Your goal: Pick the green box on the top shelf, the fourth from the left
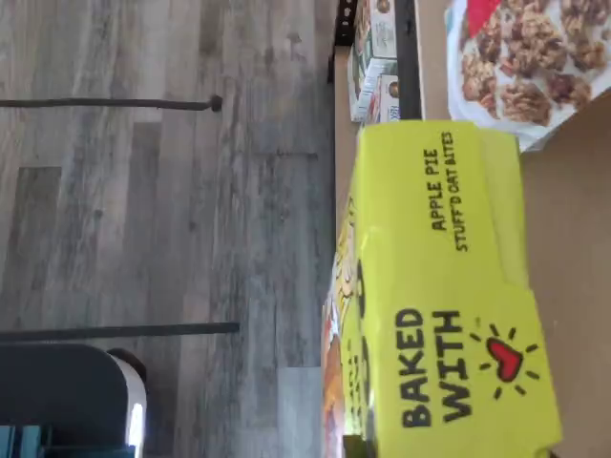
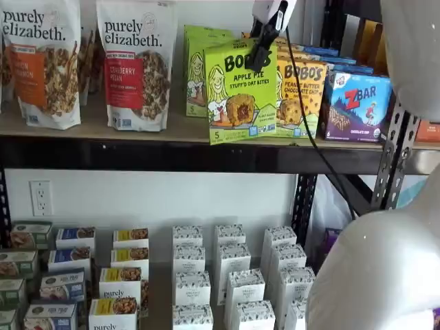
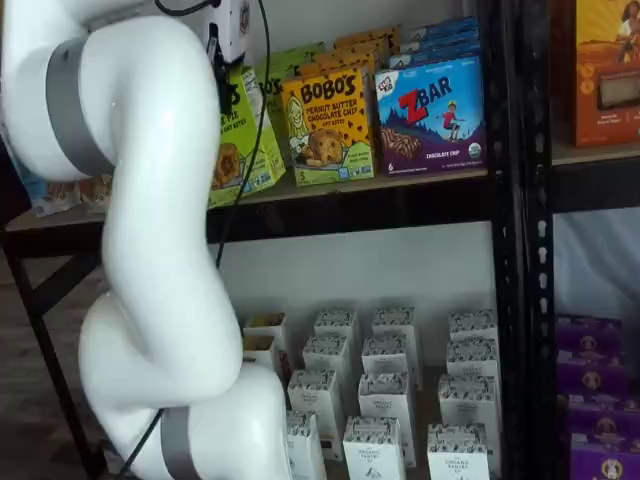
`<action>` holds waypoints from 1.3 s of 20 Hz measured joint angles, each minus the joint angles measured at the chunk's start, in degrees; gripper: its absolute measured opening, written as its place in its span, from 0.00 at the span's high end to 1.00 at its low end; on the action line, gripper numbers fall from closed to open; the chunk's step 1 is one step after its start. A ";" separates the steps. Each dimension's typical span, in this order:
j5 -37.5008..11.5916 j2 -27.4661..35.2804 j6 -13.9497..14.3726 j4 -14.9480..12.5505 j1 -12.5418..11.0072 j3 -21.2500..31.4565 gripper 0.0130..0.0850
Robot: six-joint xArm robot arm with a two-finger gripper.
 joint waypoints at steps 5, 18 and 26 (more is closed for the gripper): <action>0.41 -2.76 -0.24 -0.37 -0.22 2.72 0.72; 0.08 -8.70 -2.79 0.09 -2.49 10.30 0.72; -0.52 -11.38 -3.71 0.55 -3.30 13.74 0.72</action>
